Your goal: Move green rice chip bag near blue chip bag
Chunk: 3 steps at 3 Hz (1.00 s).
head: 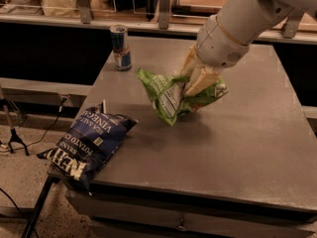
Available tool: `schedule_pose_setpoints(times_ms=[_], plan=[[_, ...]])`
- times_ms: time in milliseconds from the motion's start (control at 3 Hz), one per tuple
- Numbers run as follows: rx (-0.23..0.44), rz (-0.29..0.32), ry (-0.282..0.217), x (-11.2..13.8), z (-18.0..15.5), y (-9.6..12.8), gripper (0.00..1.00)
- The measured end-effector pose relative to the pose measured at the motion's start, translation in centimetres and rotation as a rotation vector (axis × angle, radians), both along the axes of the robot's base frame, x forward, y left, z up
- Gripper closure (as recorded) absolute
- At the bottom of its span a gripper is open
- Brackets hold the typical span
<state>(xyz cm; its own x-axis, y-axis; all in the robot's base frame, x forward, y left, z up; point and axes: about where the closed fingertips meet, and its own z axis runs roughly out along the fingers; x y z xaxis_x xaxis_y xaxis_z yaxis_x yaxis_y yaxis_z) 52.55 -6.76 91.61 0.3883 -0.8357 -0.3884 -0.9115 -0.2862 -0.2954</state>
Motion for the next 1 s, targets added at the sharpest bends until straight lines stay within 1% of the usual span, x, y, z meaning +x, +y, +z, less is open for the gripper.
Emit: schedule_pose_setpoints(times_ms=[333,667,1000], plan=[[-0.003,-0.016,0.009,0.31,-1.23,-0.23,0.35],[-0.003,-0.014,0.008,0.27,-1.21,-0.12,0.12],[-0.004,-0.013,0.006,0.22,-1.16,-0.02,0.0]])
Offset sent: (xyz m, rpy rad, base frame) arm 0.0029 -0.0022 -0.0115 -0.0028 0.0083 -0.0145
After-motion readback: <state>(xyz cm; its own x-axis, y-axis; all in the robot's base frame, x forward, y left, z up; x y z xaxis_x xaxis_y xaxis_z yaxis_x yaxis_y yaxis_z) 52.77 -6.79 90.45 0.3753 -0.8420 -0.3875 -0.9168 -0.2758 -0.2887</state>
